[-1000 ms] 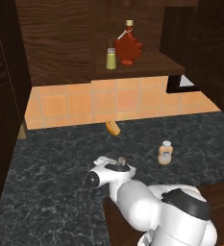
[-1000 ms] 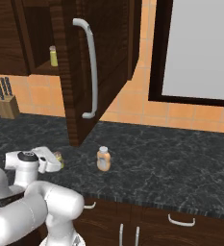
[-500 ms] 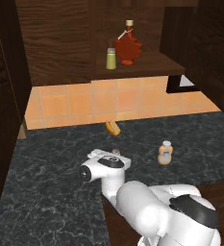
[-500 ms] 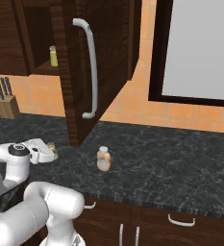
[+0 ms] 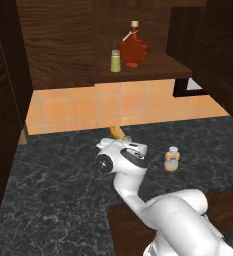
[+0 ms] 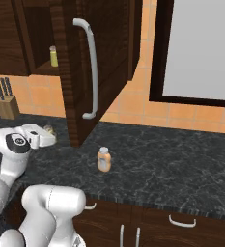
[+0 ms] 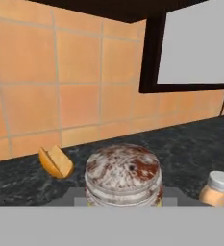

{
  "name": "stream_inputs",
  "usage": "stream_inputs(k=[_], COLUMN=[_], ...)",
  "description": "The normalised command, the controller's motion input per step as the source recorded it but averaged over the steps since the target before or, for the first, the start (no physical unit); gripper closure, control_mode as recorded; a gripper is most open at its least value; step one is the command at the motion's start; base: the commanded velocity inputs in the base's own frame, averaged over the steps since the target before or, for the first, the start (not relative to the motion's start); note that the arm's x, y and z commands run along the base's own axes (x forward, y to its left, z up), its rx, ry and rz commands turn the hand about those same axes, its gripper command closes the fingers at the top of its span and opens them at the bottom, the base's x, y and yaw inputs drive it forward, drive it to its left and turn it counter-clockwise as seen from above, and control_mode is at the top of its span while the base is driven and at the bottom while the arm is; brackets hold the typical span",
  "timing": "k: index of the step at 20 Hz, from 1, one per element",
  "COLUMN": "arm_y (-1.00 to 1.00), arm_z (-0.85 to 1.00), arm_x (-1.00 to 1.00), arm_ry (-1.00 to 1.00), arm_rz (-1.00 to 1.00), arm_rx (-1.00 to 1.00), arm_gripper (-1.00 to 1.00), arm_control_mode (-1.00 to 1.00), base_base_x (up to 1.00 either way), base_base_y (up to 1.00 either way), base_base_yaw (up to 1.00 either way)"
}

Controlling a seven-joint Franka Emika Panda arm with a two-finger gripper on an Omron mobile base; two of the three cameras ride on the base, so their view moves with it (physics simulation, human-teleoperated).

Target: Put the shaker and condiment bottle from the counter next to their counterparts in the cabinet.

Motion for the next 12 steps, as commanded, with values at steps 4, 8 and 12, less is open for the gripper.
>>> stream_inputs(k=[4, 8, 12], arm_y=[-0.32, -0.32, -0.19], arm_z=[1.00, 0.97, 0.90], arm_x=[-0.22, -0.26, -0.41], arm_ry=[-0.01, 0.00, -0.01], arm_rz=[0.12, 0.11, 0.13], arm_rx=[0.04, 0.07, 0.08], arm_gripper=[1.00, 1.00, 1.00], arm_control_mode=[-1.00, -1.00, -1.00], base_base_x=[0.00, 0.00, 0.00], base_base_y=[0.00, 0.00, 0.00], base_base_yaw=[0.00, 0.00, 0.00])
